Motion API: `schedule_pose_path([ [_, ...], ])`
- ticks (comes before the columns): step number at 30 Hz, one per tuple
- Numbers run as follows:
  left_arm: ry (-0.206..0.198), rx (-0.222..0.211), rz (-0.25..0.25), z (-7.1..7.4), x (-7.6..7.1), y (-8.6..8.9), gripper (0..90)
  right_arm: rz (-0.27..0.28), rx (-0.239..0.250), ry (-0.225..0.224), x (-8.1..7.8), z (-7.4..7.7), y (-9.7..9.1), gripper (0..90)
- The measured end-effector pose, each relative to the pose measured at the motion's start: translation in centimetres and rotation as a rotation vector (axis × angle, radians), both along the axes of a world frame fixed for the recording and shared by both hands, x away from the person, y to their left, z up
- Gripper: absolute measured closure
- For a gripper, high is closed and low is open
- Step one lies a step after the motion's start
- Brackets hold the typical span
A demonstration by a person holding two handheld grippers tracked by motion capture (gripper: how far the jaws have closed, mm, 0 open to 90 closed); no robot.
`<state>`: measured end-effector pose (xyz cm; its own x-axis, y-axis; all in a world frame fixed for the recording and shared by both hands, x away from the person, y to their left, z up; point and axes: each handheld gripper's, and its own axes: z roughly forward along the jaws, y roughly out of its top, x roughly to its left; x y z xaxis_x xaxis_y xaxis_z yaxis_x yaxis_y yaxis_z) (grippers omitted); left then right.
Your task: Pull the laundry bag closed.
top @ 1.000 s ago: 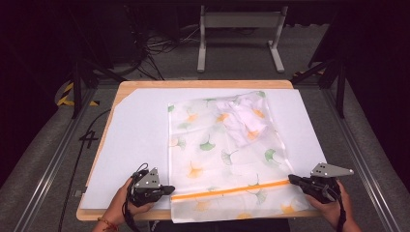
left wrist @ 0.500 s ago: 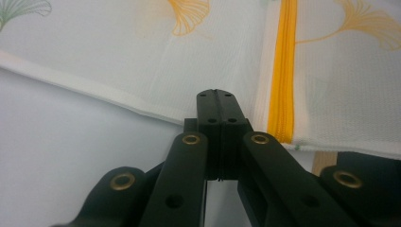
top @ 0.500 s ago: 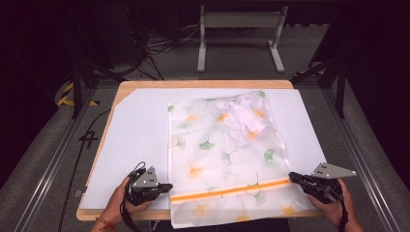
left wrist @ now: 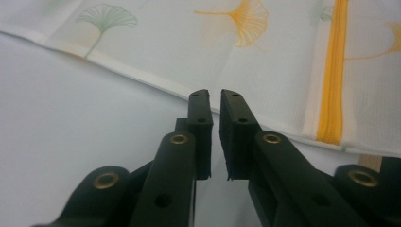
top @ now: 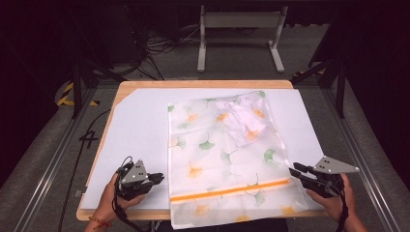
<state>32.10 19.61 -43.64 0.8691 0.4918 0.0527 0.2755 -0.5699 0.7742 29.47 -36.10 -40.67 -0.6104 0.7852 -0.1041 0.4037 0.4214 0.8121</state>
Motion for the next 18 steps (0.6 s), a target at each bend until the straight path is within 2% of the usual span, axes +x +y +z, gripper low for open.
schedule_pose_path([
  [3, -0.017, -0.009, 0.035, 0.2, 0.2, 0.7, 78.2, -0.003, 0.009, -0.012, 0.5, 0.3, 0.1, 60.7],
  [5, -0.02, -0.018, 0.064, 0.3, 0.5, 1.3, 70.6, 0.012, 0.017, -0.01, 0.9, 0.4, 0.1, 53.1],
  [8, -0.044, -0.031, 0.111, 0.4, 0.7, 2.0, 59.7, 0.028, -0.005, -0.023, 1.3, 0.5, 0.2, 45.5],
  [11, -0.054, -0.033, 0.146, 0.4, 1.0, 2.4, 50.4, 0.018, -0.009, -0.041, 2.1, 0.6, 0.1, 36.6],
  [13, -0.061, -0.035, 0.173, 0.5, 1.3, 2.7, 48.1, 0.012, -0.01, -0.045, 2.3, 0.6, 0.0, 34.8],
  [14, -0.059, -0.043, 0.179, 0.5, 1.5, 2.8, 45.0, 0.001, -0.006, -0.043, 2.7, 0.5, -0.1, 32.2],
  [16, -0.07, -0.035, 0.205, 0.5, 1.9, 3.0, 38.1, -0.008, -0.011, -0.039, 3.5, 0.4, -0.4, 29.7],
  [18, -0.068, -0.052, 0.214, 0.5, 2.1, 3.2, 34.2, -0.019, -0.022, -0.048, 4.1, 0.4, -0.6, 26.7],
])
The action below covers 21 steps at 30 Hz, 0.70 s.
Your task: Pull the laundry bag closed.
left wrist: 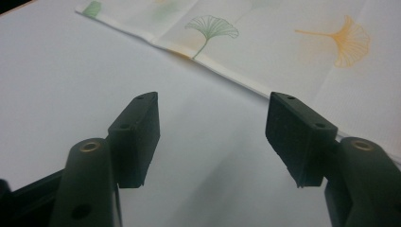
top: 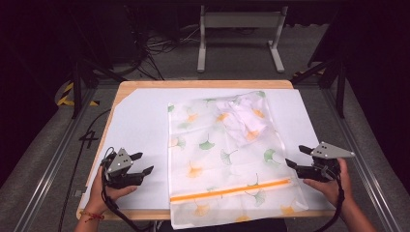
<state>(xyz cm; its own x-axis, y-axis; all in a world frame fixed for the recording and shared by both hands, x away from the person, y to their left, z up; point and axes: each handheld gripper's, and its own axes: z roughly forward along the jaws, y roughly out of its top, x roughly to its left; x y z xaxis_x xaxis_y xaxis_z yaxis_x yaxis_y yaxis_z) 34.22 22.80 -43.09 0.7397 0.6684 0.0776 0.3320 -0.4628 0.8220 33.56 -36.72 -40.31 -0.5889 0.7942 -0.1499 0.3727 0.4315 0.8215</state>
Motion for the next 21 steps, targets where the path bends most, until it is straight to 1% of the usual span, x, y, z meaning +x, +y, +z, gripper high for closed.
schedule_pose_path([
  [2, -0.008, 0.01, 0.035, -0.1, 0.3, 0.2, 28.9, -0.01, 0.002, -0.004, 0.5, -0.1, -0.1, 22.2],
  [3, -0.007, 0.002, 0.041, -0.2, 0.4, 0.4, 26.6, -0.034, -0.021, -0.019, 0.7, -0.3, -0.1, 19.8],
  [4, -0.012, 0.003, 0.059, -0.2, 0.6, 0.6, 24.8, -0.036, -0.025, -0.023, 1.0, -0.4, -0.2, 18.6],
  [5, -0.012, 0.01, 0.07, -0.3, 0.8, 0.8, 22.1, -0.029, -0.022, -0.017, 1.3, -0.5, -0.3, 17.3],
  [7, -0.015, 0.001, 0.078, -0.5, 1.0, 1.2, 19.8, -0.042, -0.032, -0.018, 1.8, -0.7, -0.5, 15.4],
  [8, -0.013, 0.001, 0.086, -0.6, 1.0, 1.4, 18.6, -0.049, -0.023, -0.016, 2.0, -0.8, -0.7, 14.3],
  [9, -0.021, 0.006, 0.101, -0.8, 1.1, 1.6, 17.2, -0.063, -0.022, -0.015, 2.1, -0.9, -0.8, 12.8],
  [10, -0.02, 0.006, 0.105, -0.8, 1.1, 1.8, 15.7, -0.102, -0.019, -0.007, 2.3, -1.1, -1.0, 10.6],
  [11, -0.025, -0.009, 0.108, -0.9, 1.0, 2.1, 15.2, -0.114, -0.004, -0.004, 2.4, -1.3, -1.2, 10.2],
  [12, -0.024, -0.027, 0.112, -1.0, 0.9, 2.2, 13.5, -0.125, 0.013, 0.006, 2.4, -1.6, -1.5, 10.2],
  [13, -0.016, -0.048, 0.122, -1.2, 0.7, 2.5, 12.4, -0.133, 0.004, 0.007, 2.4, -1.8, -1.6, 10.1],
  [15, -0.004, -0.048, 0.139, -1.6, 0.5, 2.8, 11.3, -0.14, 0.021, -0.005, 2.1, -2.0, -2.0, 10.0],
  [16, 0.006, -0.053, 0.146, -1.8, 0.3, 3.0, 11.0, -0.15, 0.028, -0.004, 2.0, -2.0, -2.2, 9.6],
  [17, 0.006, -0.053, 0.146, -1.8, 0.3, 3.0, 10.7, -0.15, 0.028, -0.004, 2.0, -2.0, -2.2, 9.6],
  [19, 0.005, -0.053, 0.153, -1.9, 0.1, 3.2, 10.6, -0.15, 0.046, -0.002, 1.7, -1.9, -2.5, 9.5],
  [21, -0.001, -0.068, 0.155, -1.8, -0.2, 3.1, 10.0, -0.154, 0.05, -0.009, 1.3, -1.9, -2.8, 9.5],
])
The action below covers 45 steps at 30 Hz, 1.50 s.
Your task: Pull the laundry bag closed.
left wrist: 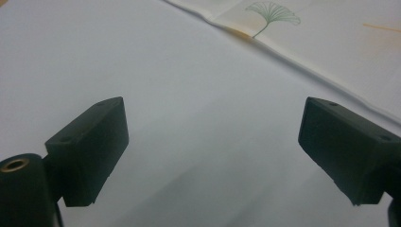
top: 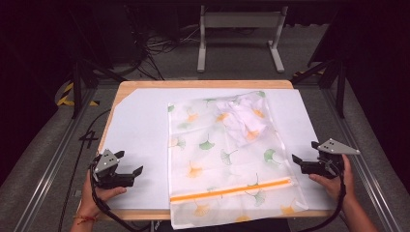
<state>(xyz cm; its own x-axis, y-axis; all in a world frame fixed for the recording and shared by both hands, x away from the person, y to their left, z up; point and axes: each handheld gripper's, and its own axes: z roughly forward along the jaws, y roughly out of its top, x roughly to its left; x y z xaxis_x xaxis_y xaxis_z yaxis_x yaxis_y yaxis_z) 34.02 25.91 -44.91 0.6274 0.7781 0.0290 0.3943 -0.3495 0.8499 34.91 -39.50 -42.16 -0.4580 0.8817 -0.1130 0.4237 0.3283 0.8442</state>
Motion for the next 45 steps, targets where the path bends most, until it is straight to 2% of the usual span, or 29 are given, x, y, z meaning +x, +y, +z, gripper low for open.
schedule_pose_path([
  [2, -0.021, 0.0, -0.005, 0.3, -0.4, -0.2, 9.3, -0.002, 0.005, -0.01, -0.2, 0.0, -0.2, 9.5],
  [5, -0.023, 0.008, -0.021, 0.3, -0.6, -0.6, 9.0, -0.006, -0.012, -0.013, -0.4, 0.0, -0.1, 9.5],
  [7, -0.016, 0.017, -0.03, 0.2, -0.6, -0.7, 9.0, -0.004, -0.017, -0.022, -0.6, 0.0, -0.1, 9.7],
  [13, 0.0, 0.013, -0.046, 0.1, -0.4, -0.8, 9.1, -0.009, -0.03, -0.012, -0.6, -0.2, -0.1, 10.1],
  [16, 0.009, 0.038, -0.048, 0.1, -0.3, -0.9, 9.3, -0.012, -0.038, 0.003, -0.4, -0.4, 0.2, 10.7],
  [20, 0.009, 0.024, -0.045, 0.1, -0.3, -0.9, 9.6, 0.012, -0.049, 0.002, -0.7, -0.3, 0.7, 10.7],
  [33, 0.019, 0.035, -0.065, 0.0, 0.2, -1.3, 9.7, 0.012, -0.022, -0.004, -1.0, -0.2, 0.4, 11.0],
  [45, 0.029, 0.021, -0.068, 0.0, 0.7, -1.4, 9.4, 0.054, -0.019, 0.034, -1.4, -0.5, 0.8, 12.7],
])
